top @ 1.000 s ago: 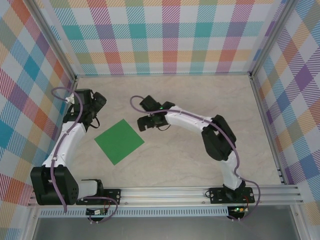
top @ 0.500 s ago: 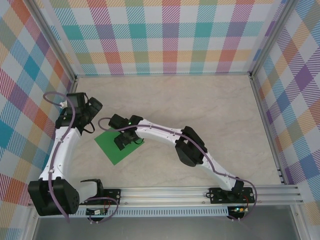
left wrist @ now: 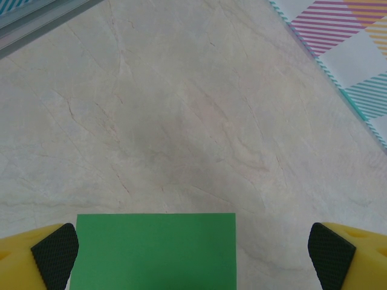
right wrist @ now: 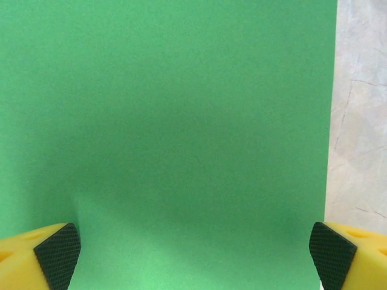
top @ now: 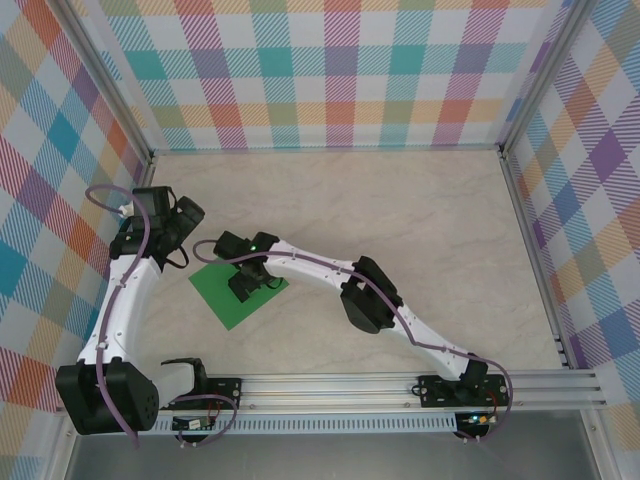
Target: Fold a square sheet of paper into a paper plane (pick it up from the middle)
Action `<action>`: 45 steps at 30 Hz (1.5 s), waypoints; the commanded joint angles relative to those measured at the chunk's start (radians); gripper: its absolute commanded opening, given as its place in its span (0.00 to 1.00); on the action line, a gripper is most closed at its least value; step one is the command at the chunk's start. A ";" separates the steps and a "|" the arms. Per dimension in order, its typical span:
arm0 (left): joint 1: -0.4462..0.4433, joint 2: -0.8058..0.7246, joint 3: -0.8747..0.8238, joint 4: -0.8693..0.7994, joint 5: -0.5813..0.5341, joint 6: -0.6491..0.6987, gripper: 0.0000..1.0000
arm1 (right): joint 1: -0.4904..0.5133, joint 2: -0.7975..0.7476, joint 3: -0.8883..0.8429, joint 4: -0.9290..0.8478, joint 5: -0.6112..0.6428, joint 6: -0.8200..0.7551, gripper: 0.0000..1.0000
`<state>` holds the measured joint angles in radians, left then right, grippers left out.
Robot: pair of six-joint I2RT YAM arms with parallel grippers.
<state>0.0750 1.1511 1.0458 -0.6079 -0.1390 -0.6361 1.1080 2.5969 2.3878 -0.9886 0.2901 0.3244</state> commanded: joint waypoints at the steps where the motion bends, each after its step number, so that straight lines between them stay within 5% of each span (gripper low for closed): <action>1: 0.017 0.005 0.000 -0.005 0.007 -0.010 1.00 | -0.002 0.005 -0.062 -0.071 0.095 -0.024 1.00; 19: 0.016 0.088 -0.094 0.135 0.162 -0.055 1.00 | -0.169 -0.620 -1.158 0.117 0.077 0.293 1.00; 25: 0.015 0.099 -0.128 0.164 0.206 -0.078 1.00 | -0.194 -0.752 -1.080 0.175 -0.035 0.244 1.00; 33: 0.016 0.085 -0.145 0.144 0.221 -0.066 1.00 | -0.226 -0.590 -0.829 0.339 -0.379 0.173 0.95; 45: 0.014 0.093 -0.155 0.140 0.234 -0.058 1.00 | -0.224 -0.375 -0.621 0.303 -0.451 0.167 0.88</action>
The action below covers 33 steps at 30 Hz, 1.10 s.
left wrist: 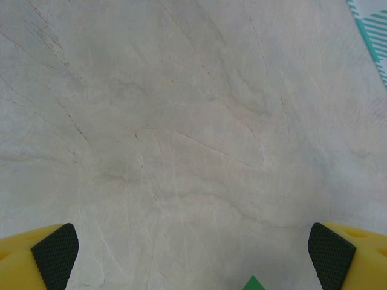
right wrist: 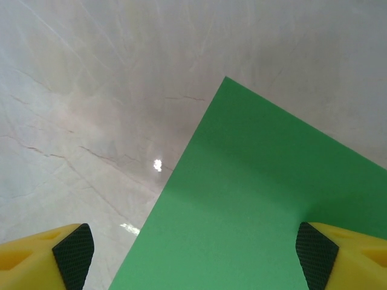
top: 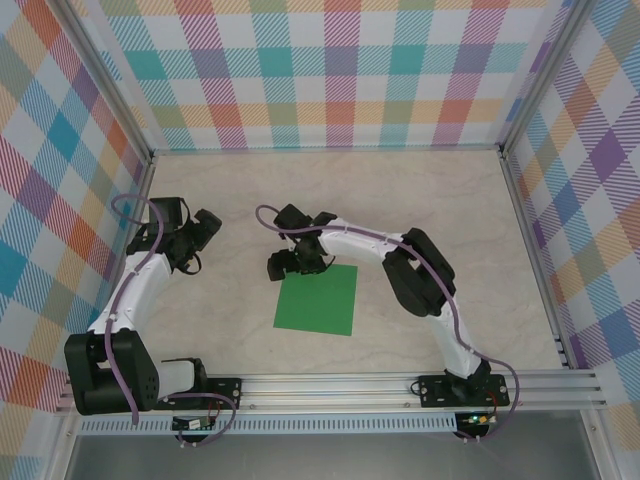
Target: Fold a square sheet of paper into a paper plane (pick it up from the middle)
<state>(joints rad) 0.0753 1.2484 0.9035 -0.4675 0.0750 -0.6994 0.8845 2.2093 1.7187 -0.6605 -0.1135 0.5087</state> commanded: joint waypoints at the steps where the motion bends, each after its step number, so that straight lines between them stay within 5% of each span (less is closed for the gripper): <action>1: 0.013 -0.003 -0.011 0.000 0.020 0.005 1.00 | 0.003 0.018 0.050 -0.026 -0.055 -0.023 0.87; 7: 0.012 0.012 -0.012 0.005 0.015 0.005 1.00 | 0.040 0.023 -0.008 -0.046 -0.064 -0.082 0.85; 18: 0.012 0.025 -0.032 0.024 0.020 0.000 1.00 | 0.006 -0.229 -0.434 -0.067 0.055 -0.514 0.84; 22: 0.008 0.035 -0.035 0.036 0.032 -0.013 1.00 | 0.007 -0.307 -0.382 -0.080 0.053 -0.330 0.84; 27: -0.001 0.037 -0.044 0.042 0.039 -0.012 1.00 | 0.020 -0.377 -0.392 -0.196 0.179 0.134 0.96; 33: -0.017 0.064 -0.052 0.070 0.062 -0.014 1.00 | 0.048 -0.388 -0.425 -0.252 0.251 0.368 1.00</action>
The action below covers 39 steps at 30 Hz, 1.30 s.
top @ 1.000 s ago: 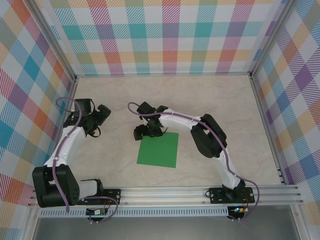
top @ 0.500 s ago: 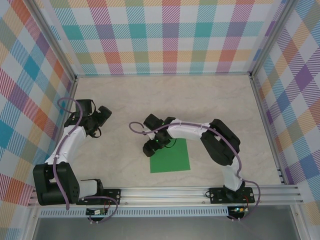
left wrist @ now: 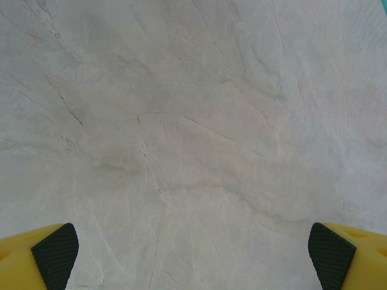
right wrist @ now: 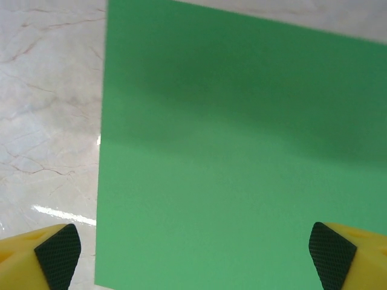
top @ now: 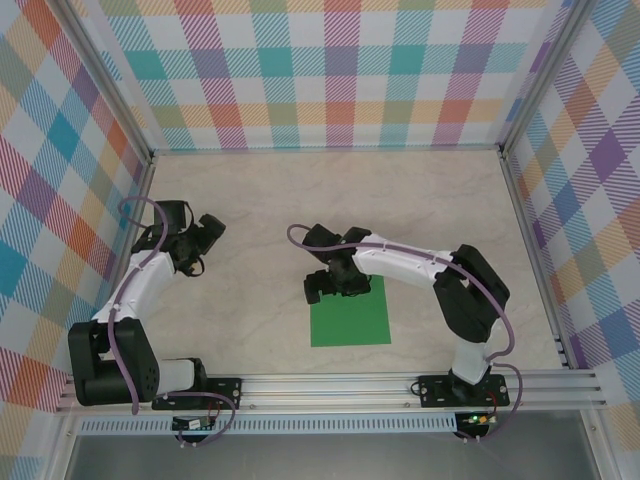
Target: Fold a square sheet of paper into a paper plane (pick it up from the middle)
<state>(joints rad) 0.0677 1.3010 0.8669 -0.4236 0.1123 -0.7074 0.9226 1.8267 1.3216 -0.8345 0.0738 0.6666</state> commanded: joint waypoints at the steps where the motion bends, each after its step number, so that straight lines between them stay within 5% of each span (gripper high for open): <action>1: -0.011 0.015 -0.017 0.030 0.027 -0.004 1.00 | 0.010 0.003 -0.028 -0.085 0.065 0.225 1.00; 18: -0.043 0.076 -0.011 0.060 0.064 0.011 1.00 | -0.014 0.152 -0.037 -0.023 -0.073 0.132 1.00; 32: -0.057 0.082 0.001 0.043 0.054 0.013 1.00 | -0.027 0.273 -0.098 0.021 -0.061 0.123 0.92; 39: -0.062 0.086 0.004 0.041 0.056 0.012 1.00 | -0.026 0.204 -0.101 0.026 -0.036 0.114 0.92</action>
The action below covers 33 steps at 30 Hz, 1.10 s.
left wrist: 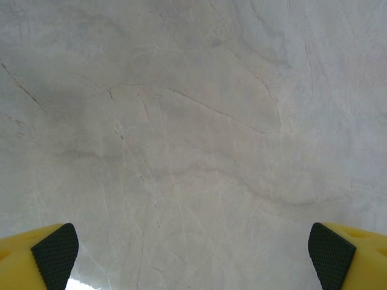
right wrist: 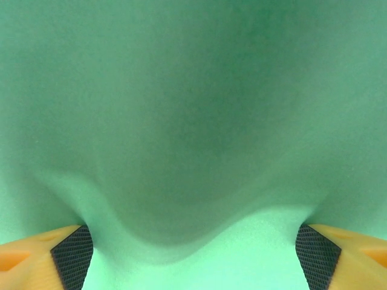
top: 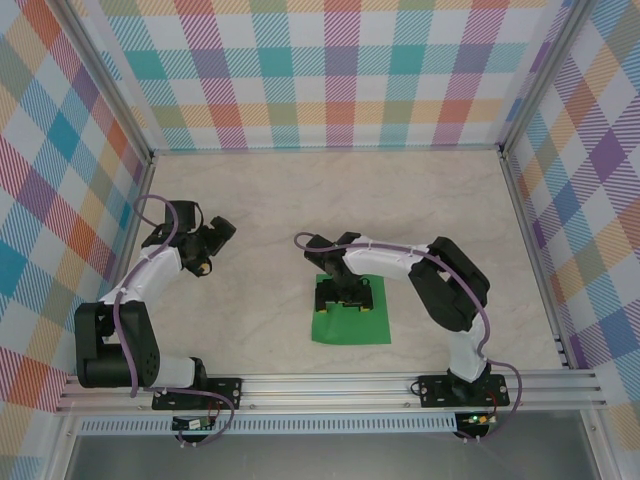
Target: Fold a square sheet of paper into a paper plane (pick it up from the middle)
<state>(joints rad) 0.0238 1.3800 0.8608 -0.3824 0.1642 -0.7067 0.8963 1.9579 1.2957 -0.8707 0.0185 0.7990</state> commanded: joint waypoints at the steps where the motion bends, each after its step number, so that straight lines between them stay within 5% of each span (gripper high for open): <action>1: -0.019 0.008 0.011 -0.002 0.002 0.011 1.00 | 0.000 0.047 -0.075 0.062 0.021 -0.021 0.93; 8: -0.025 0.016 0.014 -0.002 0.003 0.009 1.00 | -0.001 -0.139 -0.061 0.028 0.085 -0.026 1.00; 20: -0.065 0.028 -0.018 0.020 0.059 -0.004 1.00 | -0.005 -0.013 -0.107 0.093 0.010 -0.023 1.00; 33: -0.130 0.003 -0.126 0.153 0.176 -0.070 1.00 | -0.006 -0.044 -0.145 0.126 0.073 0.019 0.76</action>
<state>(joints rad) -0.0856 1.4017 0.7586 -0.2874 0.2916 -0.7452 0.8909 1.8809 1.2007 -0.8047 0.0750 0.8032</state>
